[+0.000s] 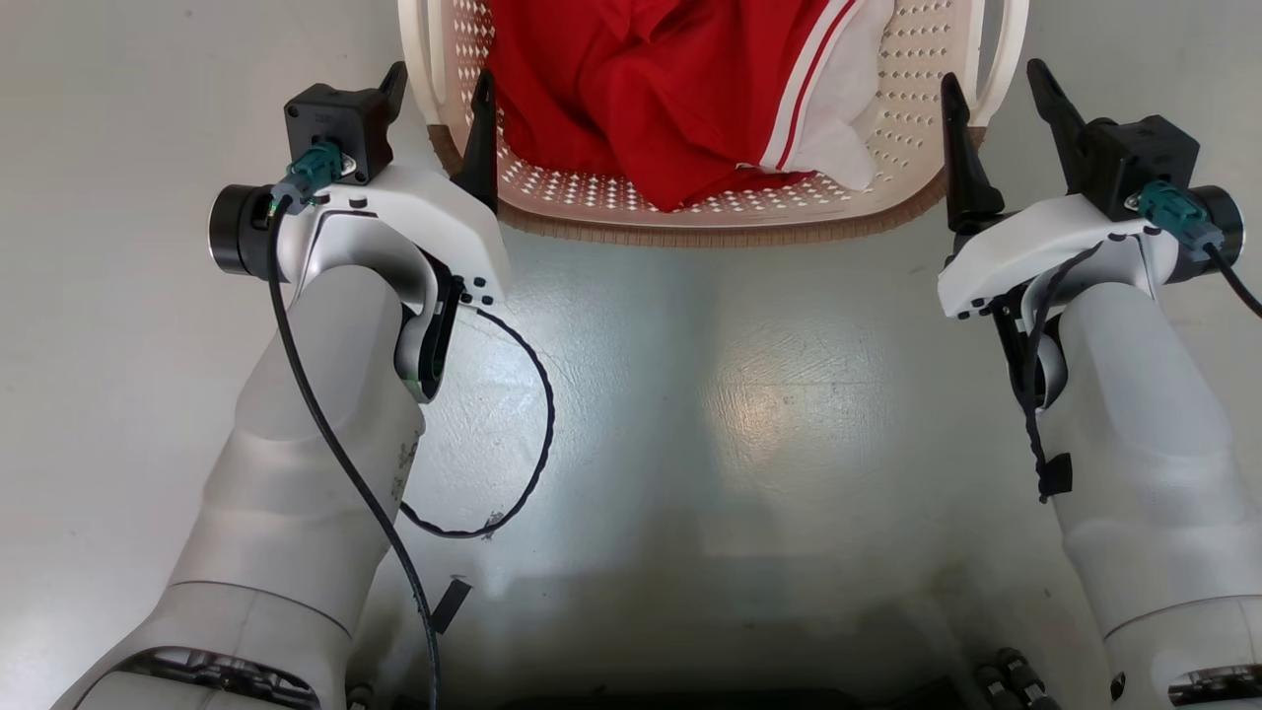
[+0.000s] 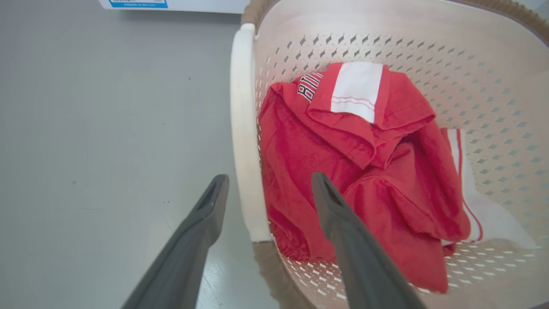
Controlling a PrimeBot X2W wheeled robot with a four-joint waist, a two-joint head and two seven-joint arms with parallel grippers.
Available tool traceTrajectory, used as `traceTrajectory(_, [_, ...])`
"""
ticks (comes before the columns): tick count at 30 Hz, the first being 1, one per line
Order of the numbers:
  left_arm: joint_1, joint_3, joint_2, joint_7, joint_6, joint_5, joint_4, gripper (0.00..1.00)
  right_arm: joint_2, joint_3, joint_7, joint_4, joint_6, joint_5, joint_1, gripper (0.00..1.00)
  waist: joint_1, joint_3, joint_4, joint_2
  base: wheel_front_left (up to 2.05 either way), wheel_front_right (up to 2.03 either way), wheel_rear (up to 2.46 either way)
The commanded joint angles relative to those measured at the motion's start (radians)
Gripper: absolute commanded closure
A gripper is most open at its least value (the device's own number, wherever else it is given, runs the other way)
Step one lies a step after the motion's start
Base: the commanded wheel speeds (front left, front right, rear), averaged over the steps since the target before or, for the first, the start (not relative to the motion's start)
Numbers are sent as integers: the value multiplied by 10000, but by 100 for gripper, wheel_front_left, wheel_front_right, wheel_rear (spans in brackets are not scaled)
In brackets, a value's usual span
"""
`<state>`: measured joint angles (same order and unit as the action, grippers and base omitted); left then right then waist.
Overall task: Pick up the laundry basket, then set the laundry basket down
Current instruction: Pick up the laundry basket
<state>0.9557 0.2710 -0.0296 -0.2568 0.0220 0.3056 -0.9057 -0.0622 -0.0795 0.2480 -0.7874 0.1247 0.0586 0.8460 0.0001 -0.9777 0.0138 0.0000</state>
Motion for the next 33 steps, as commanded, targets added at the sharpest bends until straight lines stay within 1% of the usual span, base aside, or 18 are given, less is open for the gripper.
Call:
traceTrajectory(1, [-57, -132, -206, -49, 12, -63, 83, 0, 120, 234, 138, 91, 60, -108, -203, 0, -1, -33, -1, 0, 0, 0, 0])
traceTrajectory(23, [36, 122, -206, -49, 32, -46, 7, 0, 120, 541, 138, -354, 60, -357, -12, 0, -1, -315, 11, 0, 0, 0, 0])
traceTrajectory(24, [37, 151, -206, -49, 2, -60, -13, 17, 120, 543, 138, -359, 60, -363, -3, 12, -1, -317, 9, 0, 0, 0, 0])
traceTrajectory(25, [42, 178, -206, -49, -33, -54, -42, 51, 120, 544, 138, -363, 60, -379, 2, 40, -1, -319, 5, 0, 0, 0, 0])
traceTrajectory(26, [52, 206, -206, -49, -71, -36, -72, 100, 120, 546, 138, -364, 60, -399, 7, 64, -1, -322, 0, 0, 0, 0, 0])
traceTrajectory(27, [58, 257, -206, -49, -125, -20, -134, 100, 120, 548, 138, -369, 60, -438, 5, 100, -1, -321, -5, 0, 0, 0, 0])
traceTrajectory(33, [100, 411, -206, -49, -125, 115, -237, 100, 120, 679, 138, -424, 60, -666, -64, 100, -1, -303, -23, 0, 0, 0, 0])
